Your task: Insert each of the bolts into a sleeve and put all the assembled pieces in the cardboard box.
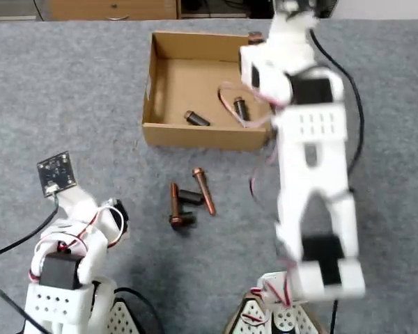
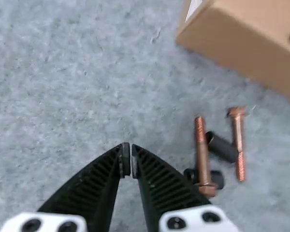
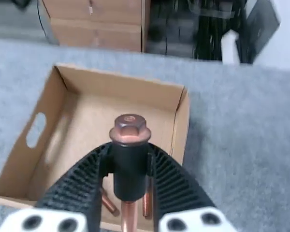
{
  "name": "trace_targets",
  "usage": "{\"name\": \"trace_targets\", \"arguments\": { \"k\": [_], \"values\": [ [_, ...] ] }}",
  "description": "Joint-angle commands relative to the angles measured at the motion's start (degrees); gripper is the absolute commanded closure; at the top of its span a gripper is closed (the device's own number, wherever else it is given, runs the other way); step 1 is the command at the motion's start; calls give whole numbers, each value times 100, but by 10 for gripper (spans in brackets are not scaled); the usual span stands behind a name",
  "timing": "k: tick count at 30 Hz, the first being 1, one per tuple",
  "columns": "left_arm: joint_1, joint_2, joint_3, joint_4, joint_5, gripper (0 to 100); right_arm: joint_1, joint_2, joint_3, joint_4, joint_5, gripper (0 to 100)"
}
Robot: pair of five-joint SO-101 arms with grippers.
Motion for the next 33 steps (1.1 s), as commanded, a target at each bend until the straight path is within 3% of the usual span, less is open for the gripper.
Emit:
{"name": "trace_targets", "arguments": {
  "k": [1,6,15,24,30,33],
  "values": [
    [-123,-22,35,-79,-246,981,48,1402,-2158,853,44,998],
    [-167,-22,62,-88,-246,981,31,3292,-4057,1723,44,998],
    [-167,-22,62,-88,-237,981,-48,5912,-6264,1890,53,998],
    [-167,-22,62,-88,-237,981,-224,7090,-6686,1952,220,995],
    [-167,-22,62,-88,-237,981,-268,7266,-6712,2189,378,850],
    [-158,-22,62,-88,-237,981,-242,7257,-6738,2207,387,828]
  ]
}}
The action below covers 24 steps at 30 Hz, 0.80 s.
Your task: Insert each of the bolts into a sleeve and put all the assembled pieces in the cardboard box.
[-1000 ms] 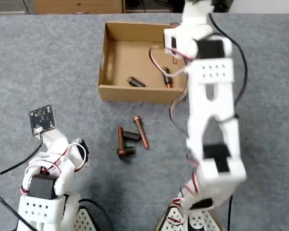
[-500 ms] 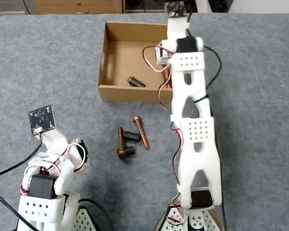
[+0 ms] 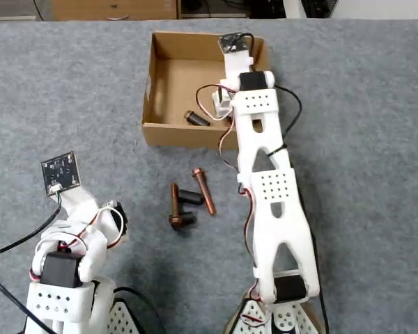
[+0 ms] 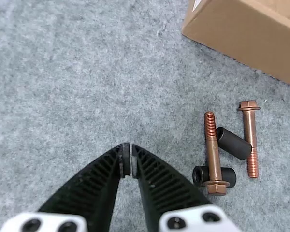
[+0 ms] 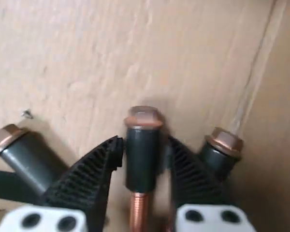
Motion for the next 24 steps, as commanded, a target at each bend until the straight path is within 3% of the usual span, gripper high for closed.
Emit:
{"name": "trace_targets", "arguments": {
  "k": [1,5,12,19,24],
  "values": [
    [-44,-22,-18,-88,-9,981,4,-31,-382,70,44,828],
    [-53,-22,-18,-88,-26,981,13,-40,-1147,440,62,828],
    [-62,-22,-9,-88,-9,981,13,-1323,-1086,1582,70,828],
    [-281,-22,88,-123,-18,981,127,-2695,-1033,1591,79,828],
    [-703,-22,132,-88,-35,981,-101,-3459,-541,1600,905,829]
  ]
}}
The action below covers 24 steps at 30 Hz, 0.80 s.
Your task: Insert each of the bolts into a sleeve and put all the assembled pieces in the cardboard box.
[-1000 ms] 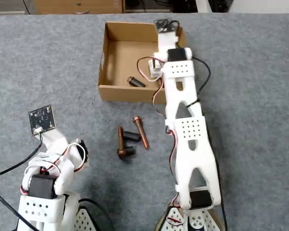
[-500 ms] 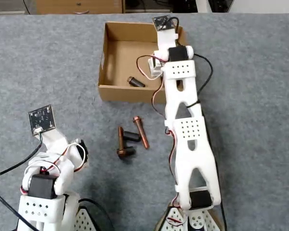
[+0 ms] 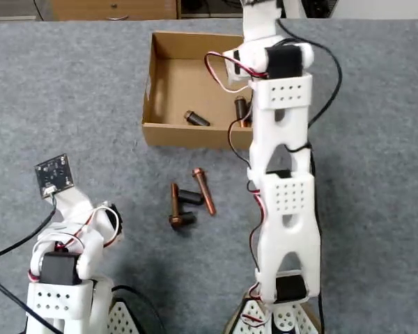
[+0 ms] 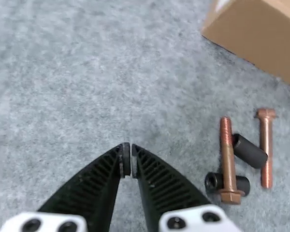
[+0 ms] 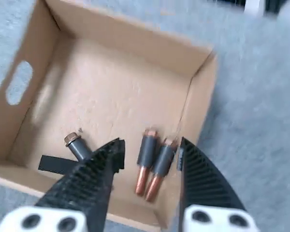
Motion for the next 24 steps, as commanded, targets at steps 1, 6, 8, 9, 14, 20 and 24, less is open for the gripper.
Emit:
{"name": "trace_targets", "arguments": {
  "k": [1,6,8,9,14,20,24],
  "values": [
    [-316,-22,-18,-79,-35,981,-224,-936,470,114,571,829],
    [-527,-22,9,-79,-44,981,-752,-2114,2360,114,747,829],
    [-545,-22,123,-88,-44,981,-1024,-2668,3231,114,826,829],
    [-545,-22,176,-88,-44,981,-1147,-2923,3626,105,862,829],
    [-712,-22,185,-114,-44,981,-1736,-4092,5640,88,1266,829],
    [-730,-22,229,-105,-44,981,-2044,-4699,7670,-26,2092,829],
    [-703,-22,220,-114,-44,981,-2018,-4699,8576,-554,2523,829]
  ]
}}
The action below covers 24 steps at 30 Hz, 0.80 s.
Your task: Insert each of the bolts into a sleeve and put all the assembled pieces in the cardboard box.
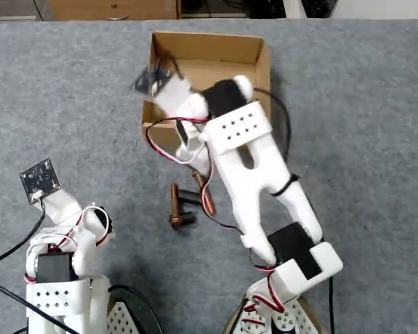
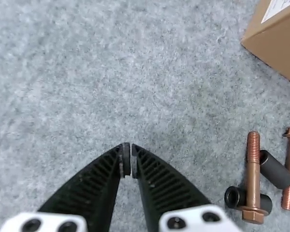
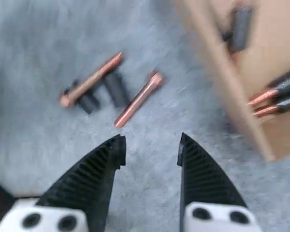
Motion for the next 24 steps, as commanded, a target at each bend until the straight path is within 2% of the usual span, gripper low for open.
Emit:
{"name": "trace_targets", "arguments": {
  "k": [1,11,15,24],
  "values": [
    [-70,-31,-26,-114,-44,981,-48,-312,734,-527,343,829],
    [-70,-31,-18,-114,-44,981,-690,-303,1956,-1020,1108,829],
    [-97,-31,-26,-105,-44,981,-699,-57,2193,-1670,1143,829],
    [-97,-31,-53,-79,-44,981,-699,1279,1719,-1908,1143,829]
  ]
}}
